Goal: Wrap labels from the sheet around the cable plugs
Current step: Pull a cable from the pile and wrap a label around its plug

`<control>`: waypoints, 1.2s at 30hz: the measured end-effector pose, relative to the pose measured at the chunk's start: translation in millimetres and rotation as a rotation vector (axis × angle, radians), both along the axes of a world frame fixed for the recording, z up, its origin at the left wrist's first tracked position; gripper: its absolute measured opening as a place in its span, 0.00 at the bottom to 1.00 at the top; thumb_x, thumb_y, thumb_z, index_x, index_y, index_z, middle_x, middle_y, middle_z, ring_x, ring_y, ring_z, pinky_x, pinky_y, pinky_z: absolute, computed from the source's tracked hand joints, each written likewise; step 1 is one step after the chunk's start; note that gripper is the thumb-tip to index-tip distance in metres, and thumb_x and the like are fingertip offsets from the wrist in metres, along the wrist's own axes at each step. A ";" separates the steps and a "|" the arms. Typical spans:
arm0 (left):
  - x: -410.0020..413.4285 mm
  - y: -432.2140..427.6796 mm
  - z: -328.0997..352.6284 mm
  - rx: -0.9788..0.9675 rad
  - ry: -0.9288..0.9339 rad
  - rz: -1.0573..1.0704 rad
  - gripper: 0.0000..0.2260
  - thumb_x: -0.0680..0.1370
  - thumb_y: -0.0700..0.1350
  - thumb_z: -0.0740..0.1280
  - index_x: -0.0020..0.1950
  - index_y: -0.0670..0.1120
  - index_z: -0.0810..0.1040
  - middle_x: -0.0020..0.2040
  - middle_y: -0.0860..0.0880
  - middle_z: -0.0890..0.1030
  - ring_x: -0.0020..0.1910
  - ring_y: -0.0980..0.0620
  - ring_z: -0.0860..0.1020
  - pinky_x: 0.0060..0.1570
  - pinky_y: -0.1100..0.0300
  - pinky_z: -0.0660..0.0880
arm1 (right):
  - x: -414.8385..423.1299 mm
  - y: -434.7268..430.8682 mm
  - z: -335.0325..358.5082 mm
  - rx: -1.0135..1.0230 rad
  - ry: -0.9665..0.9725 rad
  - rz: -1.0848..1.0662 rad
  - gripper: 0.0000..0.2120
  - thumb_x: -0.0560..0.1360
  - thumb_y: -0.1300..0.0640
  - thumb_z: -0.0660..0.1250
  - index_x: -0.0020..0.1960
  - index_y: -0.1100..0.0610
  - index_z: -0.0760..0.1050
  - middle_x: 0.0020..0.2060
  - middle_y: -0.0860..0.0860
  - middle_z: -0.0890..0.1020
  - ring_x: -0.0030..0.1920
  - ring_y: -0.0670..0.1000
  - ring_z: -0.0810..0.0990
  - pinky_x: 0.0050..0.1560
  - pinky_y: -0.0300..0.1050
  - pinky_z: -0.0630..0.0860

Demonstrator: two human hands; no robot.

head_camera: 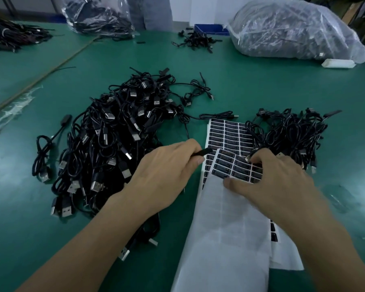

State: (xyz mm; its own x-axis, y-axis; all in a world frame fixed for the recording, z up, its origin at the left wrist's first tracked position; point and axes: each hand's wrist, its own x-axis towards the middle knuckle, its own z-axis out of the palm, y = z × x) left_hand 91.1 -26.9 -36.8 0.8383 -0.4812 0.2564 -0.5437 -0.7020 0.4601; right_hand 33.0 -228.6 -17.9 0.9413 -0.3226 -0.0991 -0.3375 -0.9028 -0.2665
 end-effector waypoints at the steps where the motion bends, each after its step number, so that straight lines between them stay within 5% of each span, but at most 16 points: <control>1: -0.8 -1.3 -0.2 0.008 -0.010 -0.002 0.13 0.81 0.56 0.51 0.50 0.51 0.72 0.38 0.55 0.74 0.35 0.55 0.73 0.36 0.55 0.72 | -0.4 0.6 0.1 0.035 -0.013 0.006 0.35 0.64 0.27 0.68 0.63 0.44 0.66 0.54 0.51 0.69 0.54 0.56 0.71 0.49 0.49 0.67; 5: -1.9 -2.2 -1.9 -0.017 0.004 0.000 0.16 0.82 0.53 0.49 0.56 0.50 0.73 0.42 0.55 0.73 0.36 0.54 0.73 0.37 0.54 0.71 | 3.1 -2.8 -1.1 0.182 -0.059 0.011 0.38 0.61 0.32 0.76 0.64 0.43 0.65 0.55 0.51 0.67 0.53 0.53 0.66 0.49 0.48 0.66; 10: -1.5 -1.5 -2.5 0.003 0.069 0.021 0.11 0.84 0.51 0.52 0.58 0.51 0.72 0.37 0.54 0.76 0.31 0.55 0.72 0.32 0.54 0.71 | 3.8 -12.6 0.0 0.235 0.065 -0.006 0.47 0.59 0.28 0.74 0.72 0.37 0.58 0.66 0.56 0.67 0.65 0.60 0.69 0.58 0.55 0.70; 19: 0.6 -0.1 -8.6 -0.106 0.113 0.052 0.07 0.84 0.52 0.56 0.53 0.55 0.73 0.34 0.55 0.80 0.24 0.57 0.72 0.25 0.63 0.66 | 1.5 -18.1 7.2 0.308 0.045 0.013 0.50 0.55 0.30 0.78 0.71 0.34 0.57 0.66 0.54 0.74 0.60 0.58 0.76 0.58 0.54 0.75; 24: 1.8 1.1 -11.8 -0.188 0.116 0.042 0.09 0.82 0.53 0.56 0.55 0.54 0.74 0.36 0.58 0.81 0.24 0.58 0.73 0.24 0.67 0.65 | 0.1 -18.0 5.6 0.278 -0.048 0.039 0.47 0.61 0.41 0.82 0.74 0.40 0.63 0.62 0.53 0.78 0.61 0.57 0.77 0.58 0.52 0.74; 27: 1.8 1.5 -12.3 -0.197 0.108 0.036 0.09 0.82 0.53 0.56 0.55 0.55 0.74 0.37 0.58 0.81 0.24 0.57 0.73 0.24 0.66 0.66 | -2.0 -16.2 6.3 0.275 -0.163 0.106 0.40 0.66 0.49 0.82 0.73 0.41 0.66 0.46 0.44 0.78 0.47 0.48 0.76 0.43 0.42 0.72; 29: 1.4 1.0 -11.7 -0.208 0.101 0.030 0.10 0.82 0.54 0.55 0.55 0.54 0.73 0.37 0.56 0.82 0.24 0.56 0.73 0.24 0.64 0.66 | -1.9 -12.6 7.9 0.315 -0.246 0.138 0.39 0.68 0.52 0.80 0.73 0.39 0.65 0.42 0.40 0.73 0.42 0.42 0.72 0.42 0.39 0.67; 32: -0.2 0.0 -8.6 -0.265 0.087 0.028 0.11 0.81 0.54 0.53 0.54 0.52 0.72 0.32 0.52 0.78 0.24 0.53 0.71 0.25 0.53 0.68 | 0.3 -3.9 6.1 0.444 -0.303 0.193 0.41 0.68 0.52 0.80 0.73 0.33 0.62 0.47 0.33 0.71 0.48 0.34 0.71 0.44 0.33 0.65; 36: -4.2 -1.4 -3.2 -0.259 0.024 0.062 0.08 0.83 0.51 0.54 0.49 0.49 0.69 0.27 0.54 0.69 0.23 0.53 0.67 0.26 0.58 0.62 | 6.6 3.3 -5.2 0.657 -0.305 0.156 0.46 0.65 0.53 0.82 0.73 0.32 0.60 0.59 0.34 0.72 0.59 0.35 0.71 0.57 0.39 0.68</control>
State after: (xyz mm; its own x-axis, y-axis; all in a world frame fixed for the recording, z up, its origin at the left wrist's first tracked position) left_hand 86.9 -28.2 -40.0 0.8714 -0.3493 0.3443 -0.4901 -0.5906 0.6411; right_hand 39.6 -225.2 -23.1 0.9880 -0.1468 0.0475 -0.0427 -0.5562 -0.8299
